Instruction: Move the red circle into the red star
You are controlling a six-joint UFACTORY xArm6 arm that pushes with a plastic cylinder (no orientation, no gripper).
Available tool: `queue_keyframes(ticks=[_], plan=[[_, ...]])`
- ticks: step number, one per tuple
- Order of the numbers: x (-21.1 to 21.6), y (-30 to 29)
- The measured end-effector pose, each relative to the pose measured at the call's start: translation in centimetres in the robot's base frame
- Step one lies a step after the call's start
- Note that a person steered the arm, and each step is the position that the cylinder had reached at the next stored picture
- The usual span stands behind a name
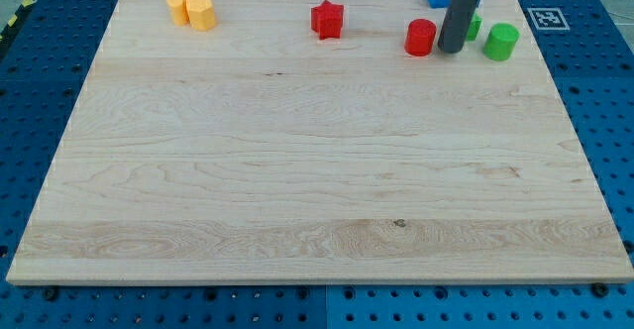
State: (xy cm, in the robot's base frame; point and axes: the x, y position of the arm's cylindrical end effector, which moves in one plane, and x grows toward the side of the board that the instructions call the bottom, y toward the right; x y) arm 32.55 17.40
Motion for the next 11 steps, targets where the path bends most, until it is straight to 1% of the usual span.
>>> queue_keyframes(ticks=[1, 2, 3, 4, 5, 6, 7, 10, 11], plan=[[-0.2, -1.0], [-2.8, -4.9], [-3.9, -5.3], [-3.9, -3.7], [-4.8, -3.6], [-6.5, -5.2], [-5.6, -5.8], [-5.8, -8.3], [-6.9, -9.3]])
